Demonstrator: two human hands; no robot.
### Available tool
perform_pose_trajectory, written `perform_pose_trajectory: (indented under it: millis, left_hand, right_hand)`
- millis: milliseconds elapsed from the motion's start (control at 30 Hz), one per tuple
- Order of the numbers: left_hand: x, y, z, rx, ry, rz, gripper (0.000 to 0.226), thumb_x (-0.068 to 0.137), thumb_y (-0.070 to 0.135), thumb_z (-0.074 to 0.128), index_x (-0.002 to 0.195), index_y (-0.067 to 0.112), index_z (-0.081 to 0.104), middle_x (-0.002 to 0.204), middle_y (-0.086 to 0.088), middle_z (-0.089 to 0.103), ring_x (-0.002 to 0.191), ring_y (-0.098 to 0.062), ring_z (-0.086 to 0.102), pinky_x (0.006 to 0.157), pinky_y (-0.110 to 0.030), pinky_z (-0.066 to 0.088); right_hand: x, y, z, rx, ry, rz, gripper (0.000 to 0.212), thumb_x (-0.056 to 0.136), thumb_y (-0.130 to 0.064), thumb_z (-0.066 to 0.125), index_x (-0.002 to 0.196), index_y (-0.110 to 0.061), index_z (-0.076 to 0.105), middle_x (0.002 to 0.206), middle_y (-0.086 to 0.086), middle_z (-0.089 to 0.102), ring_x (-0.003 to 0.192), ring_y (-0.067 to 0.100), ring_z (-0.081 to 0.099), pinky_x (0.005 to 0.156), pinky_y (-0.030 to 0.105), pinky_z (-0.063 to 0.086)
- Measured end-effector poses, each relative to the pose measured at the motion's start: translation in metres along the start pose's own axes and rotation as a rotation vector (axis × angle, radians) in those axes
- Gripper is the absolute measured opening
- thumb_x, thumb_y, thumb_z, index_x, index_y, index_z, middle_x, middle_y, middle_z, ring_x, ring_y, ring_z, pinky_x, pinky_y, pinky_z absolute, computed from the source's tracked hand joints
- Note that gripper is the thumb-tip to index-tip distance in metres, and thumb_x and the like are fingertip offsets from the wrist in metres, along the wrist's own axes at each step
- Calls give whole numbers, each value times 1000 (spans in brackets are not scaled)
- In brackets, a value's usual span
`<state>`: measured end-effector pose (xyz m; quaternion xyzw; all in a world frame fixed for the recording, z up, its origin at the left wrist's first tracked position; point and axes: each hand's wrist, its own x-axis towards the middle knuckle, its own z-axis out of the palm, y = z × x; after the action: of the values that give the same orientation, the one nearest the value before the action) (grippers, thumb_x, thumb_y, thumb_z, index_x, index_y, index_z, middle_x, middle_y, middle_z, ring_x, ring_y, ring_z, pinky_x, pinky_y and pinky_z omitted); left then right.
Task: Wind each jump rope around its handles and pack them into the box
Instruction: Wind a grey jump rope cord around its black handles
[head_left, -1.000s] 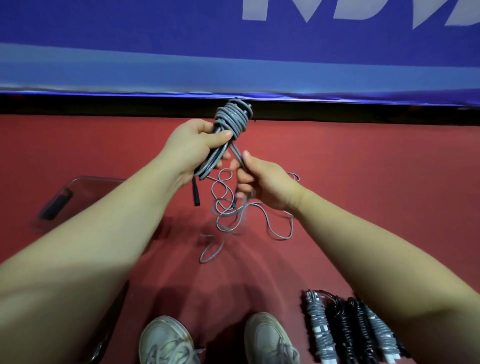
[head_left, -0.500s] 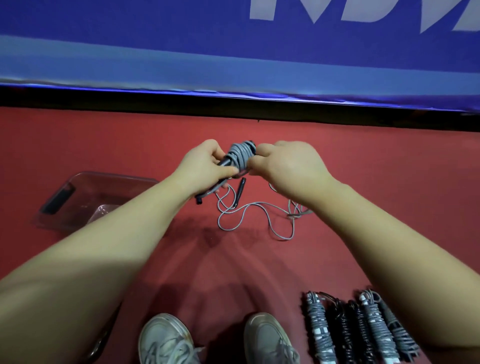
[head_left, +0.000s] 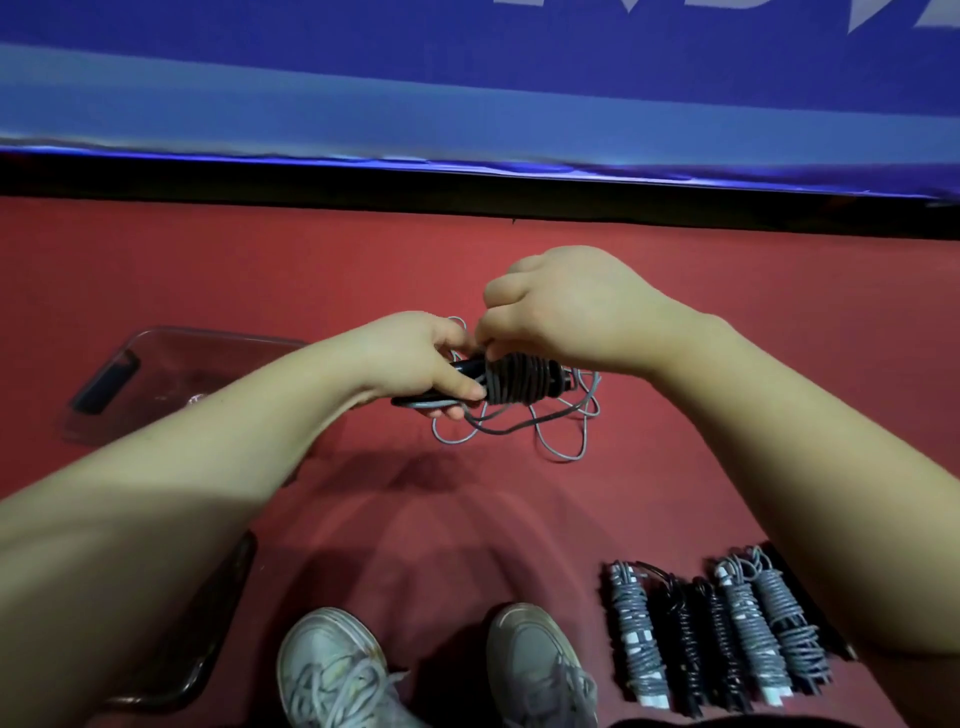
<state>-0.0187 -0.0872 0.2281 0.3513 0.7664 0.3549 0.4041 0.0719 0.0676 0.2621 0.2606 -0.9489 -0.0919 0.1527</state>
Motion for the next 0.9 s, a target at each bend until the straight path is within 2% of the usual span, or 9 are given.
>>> perform_pose_trajectory:
  millis: [100, 200, 300, 433, 500, 600, 767, 833, 900]
  left_hand:
    - [-3, -1, 4, 96, -31, 0, 20, 85, 4, 67, 95, 20, 65, 55, 6, 66, 46, -3, 59, 44, -14, 43]
    - [-8, -6, 7, 12, -15, -24, 9, 85, 6, 67, 86, 10, 60, 62, -4, 67, 43, -7, 55, 43, -15, 41]
    - [-10, -7, 7, -4, -47, 1, 14, 82, 4, 69, 83, 9, 55, 65, -6, 68, 47, -10, 57, 47, -18, 43]
    - [-14, -5, 13, 0, -151, 46, 18, 80, 0, 69, 88, 6, 54, 73, -12, 67, 55, -12, 61, 49, -18, 47]
    - [-14, -5, 15, -18, -180, 63, 19, 79, -1, 68, 89, 5, 54, 75, -13, 67, 59, -14, 62, 52, -19, 47]
    - [-15, -4, 13, -96, -205, 90, 22, 74, 3, 69, 87, 7, 52, 73, -12, 66, 60, -14, 63, 53, -19, 48]
    - [-18, 6, 14, -314, -166, 157, 24, 70, -2, 63, 84, 7, 46, 62, -4, 66, 53, -12, 62, 47, -18, 47]
    - [-16, 9, 12, -396, -70, 183, 20, 71, -1, 62, 81, 7, 46, 60, -4, 65, 50, -12, 61, 45, -18, 46]
    - [-11, 8, 11, -452, 54, 173, 18, 77, -6, 61, 79, 7, 48, 60, -6, 65, 48, -11, 60, 43, -17, 45]
  right_hand:
    - [-1, 5, -1, 136, -97, 122, 35, 79, -46, 51, 84, -18, 72, 80, 0, 66, 74, 27, 62, 55, 26, 35]
    - [-11, 17, 4, 349, -124, 265, 36, 78, -48, 55, 92, -20, 72, 82, -11, 61, 81, 16, 58, 65, 25, 34]
    - [-15, 20, 10, 619, -223, 320, 23, 82, -37, 66, 93, -18, 74, 77, -23, 56, 80, 4, 56, 75, 26, 44]
    - [-20, 20, 17, 955, -337, 461, 9, 84, -20, 68, 91, -21, 72, 82, -12, 67, 78, 2, 62, 78, 10, 43]
    - [-23, 18, 22, 1091, -298, 502, 9, 84, -11, 66, 86, -19, 69, 80, -2, 68, 74, 2, 61, 75, 10, 45]
    - [-26, 14, 35, 1299, -187, 559, 12, 84, 0, 63, 82, -12, 65, 67, -8, 65, 64, 0, 58, 69, 13, 46]
    - [-26, 2, 56, 1602, 27, 679, 8, 89, -3, 51, 83, -6, 55, 60, -9, 65, 56, -2, 58, 58, 13, 48]
    - [-25, -6, 65, 1542, 81, 746, 16, 93, 7, 42, 84, -2, 51, 63, -9, 60, 53, -5, 57, 55, 8, 45]
    - [-24, -15, 78, 1374, 107, 899, 23, 91, 7, 44, 79, -11, 51, 63, -10, 51, 46, -7, 51, 48, 6, 39]
